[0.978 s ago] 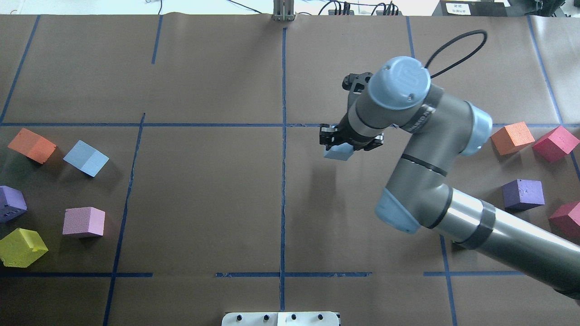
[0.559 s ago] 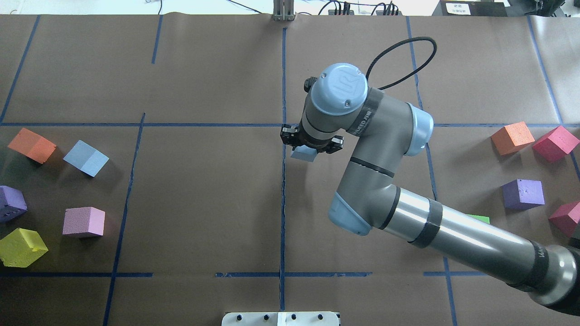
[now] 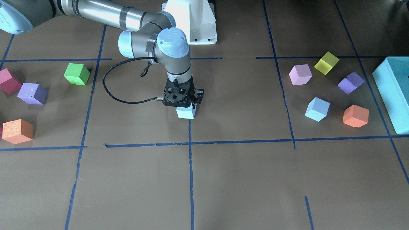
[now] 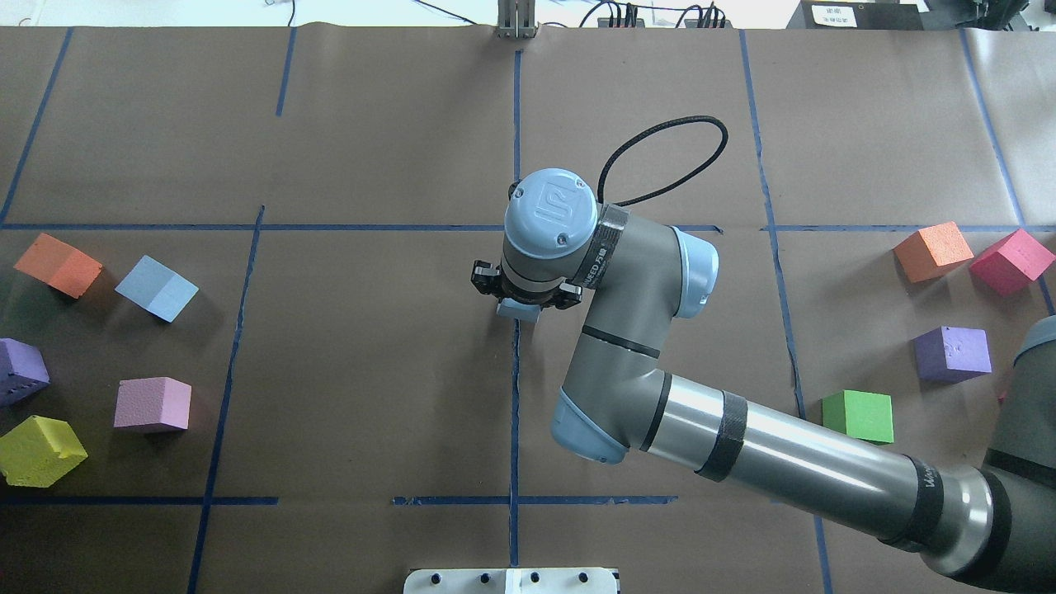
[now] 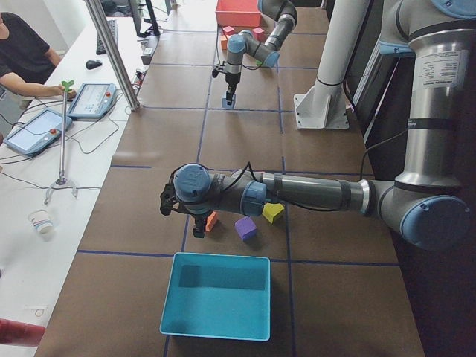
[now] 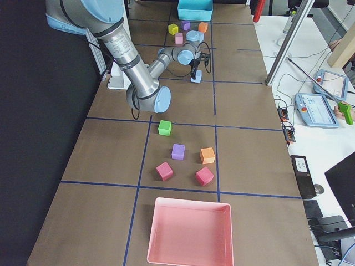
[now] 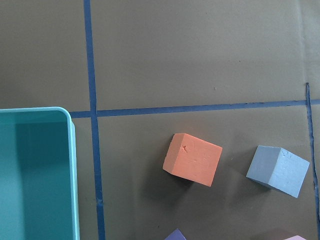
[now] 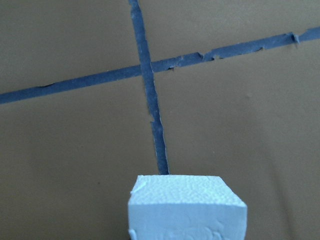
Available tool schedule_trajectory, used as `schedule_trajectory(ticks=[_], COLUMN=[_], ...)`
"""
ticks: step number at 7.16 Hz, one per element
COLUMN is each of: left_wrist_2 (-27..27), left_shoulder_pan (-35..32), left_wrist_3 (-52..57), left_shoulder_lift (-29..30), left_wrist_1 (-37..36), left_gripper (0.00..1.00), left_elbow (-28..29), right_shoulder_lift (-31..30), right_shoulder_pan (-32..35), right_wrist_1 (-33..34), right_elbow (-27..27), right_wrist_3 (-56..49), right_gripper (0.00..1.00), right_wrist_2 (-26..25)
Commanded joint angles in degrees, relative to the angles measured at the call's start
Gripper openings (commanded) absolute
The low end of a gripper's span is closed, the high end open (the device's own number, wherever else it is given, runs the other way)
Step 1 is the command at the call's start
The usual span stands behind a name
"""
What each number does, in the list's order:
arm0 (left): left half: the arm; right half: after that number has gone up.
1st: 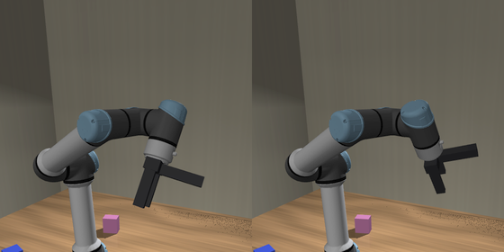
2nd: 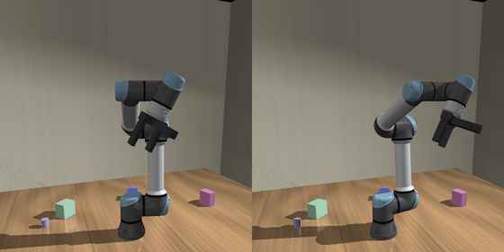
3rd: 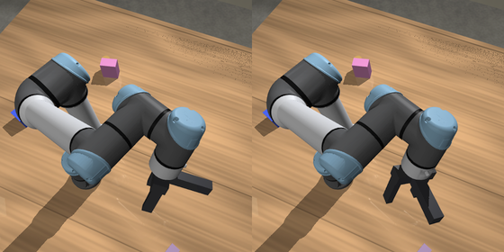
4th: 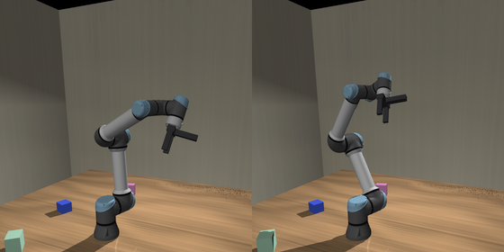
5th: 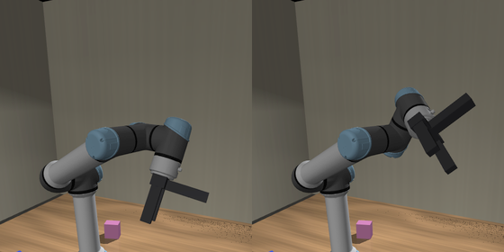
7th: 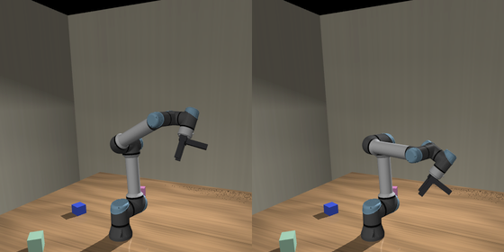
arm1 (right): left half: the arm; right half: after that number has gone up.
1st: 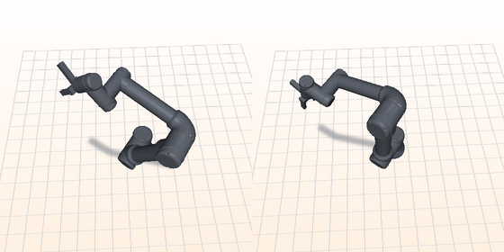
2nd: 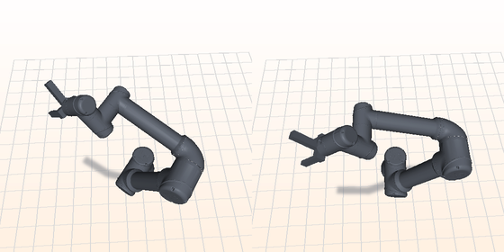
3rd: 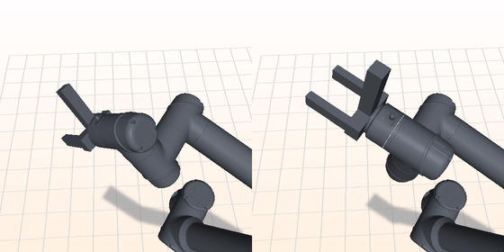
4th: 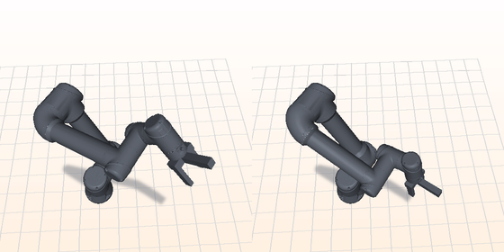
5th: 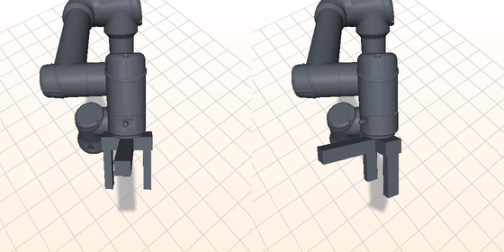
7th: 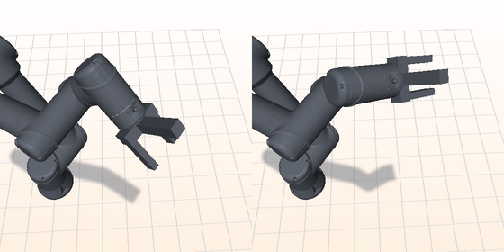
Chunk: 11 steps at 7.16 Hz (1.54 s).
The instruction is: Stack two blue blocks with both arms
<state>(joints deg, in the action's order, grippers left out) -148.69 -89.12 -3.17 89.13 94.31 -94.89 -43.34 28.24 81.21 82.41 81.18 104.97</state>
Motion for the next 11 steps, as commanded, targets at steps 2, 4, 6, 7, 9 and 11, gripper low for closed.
schedule_trajectory(ticks=[2,4,6,7,9,11], left_wrist_2=[-0.02,0.06,0.24,0.42,1.03,12.11], left_shoulder_pan=[0.00,0.00,1.91,5.24,16.71,25.46], left_wrist_3=[0.00,-0.09,-0.26,-0.78,-14.26,-21.61], left_shoulder_lift=[-0.09,-0.09,-0.01,0.78,5.86,11.04], left_wrist_1=[0.00,0.18,3.32,4.30,8.58,8.96], left_gripper=[1.00,1.00,1.00,1.00,1.00,1.00], left_elbow=[-0.12,-0.56,-0.48,-0.47,-0.30,-0.38], right_shoulder_lift=[-0.08,0.01,-0.95,-6.27,-19.01,-23.45], right_shoulder_pan=[-1.26,-1.96,-1.18,1.35,10.65,14.21], right_wrist_1=[0.09,0.26,0.61,2.01,2.55,2.02], right_elbow=[0.03,0.38,4.65,13.82,28.80,29.56], right_wrist_3=[-5.32,-5.42,-5.59,-5.68,-12.40,-17.17], right_gripper=[0.42,1.00,1.00,1.00,1.00,1.00], right_wrist_2=[-0.63,-2.83,-2.23,-0.48,8.10,10.96])
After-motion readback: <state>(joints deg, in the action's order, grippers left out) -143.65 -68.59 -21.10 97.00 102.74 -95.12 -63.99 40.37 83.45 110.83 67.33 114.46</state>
